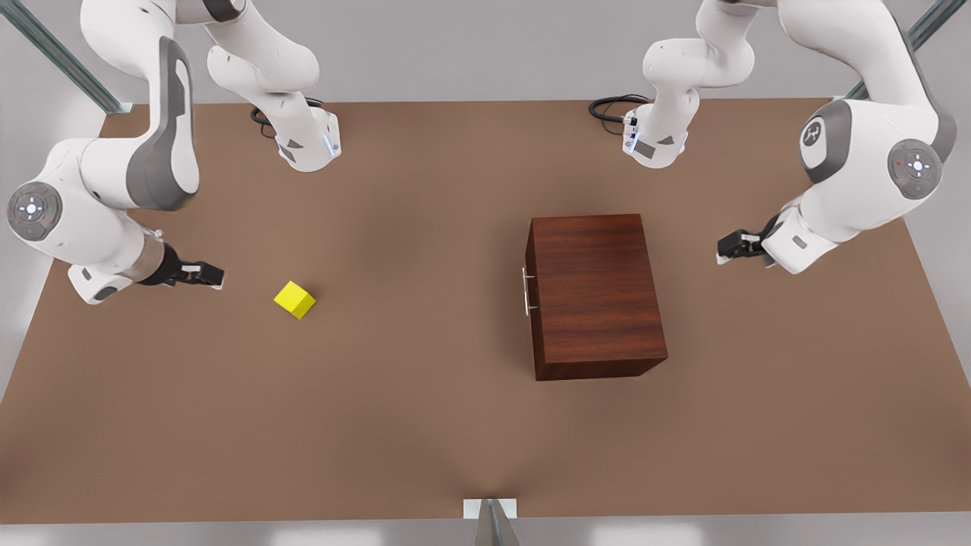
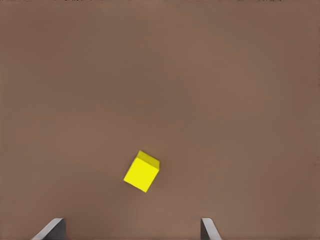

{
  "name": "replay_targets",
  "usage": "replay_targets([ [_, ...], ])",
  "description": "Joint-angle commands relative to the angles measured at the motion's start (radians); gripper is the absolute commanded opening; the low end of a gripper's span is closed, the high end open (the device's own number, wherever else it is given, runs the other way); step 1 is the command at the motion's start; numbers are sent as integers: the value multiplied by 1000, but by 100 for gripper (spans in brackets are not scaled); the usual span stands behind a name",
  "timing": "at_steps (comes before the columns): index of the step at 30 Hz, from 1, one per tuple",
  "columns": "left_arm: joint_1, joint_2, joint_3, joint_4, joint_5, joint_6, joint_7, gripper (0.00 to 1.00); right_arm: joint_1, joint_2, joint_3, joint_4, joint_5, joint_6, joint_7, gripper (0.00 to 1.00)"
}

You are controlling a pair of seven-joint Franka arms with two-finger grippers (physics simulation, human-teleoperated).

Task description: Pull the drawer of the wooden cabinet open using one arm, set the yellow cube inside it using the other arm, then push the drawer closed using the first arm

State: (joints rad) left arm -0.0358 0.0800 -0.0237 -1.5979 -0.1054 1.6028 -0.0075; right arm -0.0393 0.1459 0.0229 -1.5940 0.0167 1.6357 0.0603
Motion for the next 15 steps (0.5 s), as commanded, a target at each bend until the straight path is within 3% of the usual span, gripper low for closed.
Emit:
replay_targets([
  [1, 8, 0, -1, 1, -2, 19, -28, 100, 3, 1, 2, 2, -3, 0, 9, 100],
  [3, -33, 0, -1, 19, 10, 19, -28, 100, -5, 1, 5, 3, -4, -2, 7, 100],
  [8, -447, 98, -1, 145, 193, 6, -495, 100, -2, 4, 8, 3, -6, -2, 9, 100],
  [12, -680, 221, -1, 240, 269, -90, -848, 100, -1, 14, 8, 3, -8, -1, 10, 100],
  [15, -769, 254, -1, 242, 271, -106, -884, 100, -1, 14, 8, 5, -8, -1, 10, 100],
])
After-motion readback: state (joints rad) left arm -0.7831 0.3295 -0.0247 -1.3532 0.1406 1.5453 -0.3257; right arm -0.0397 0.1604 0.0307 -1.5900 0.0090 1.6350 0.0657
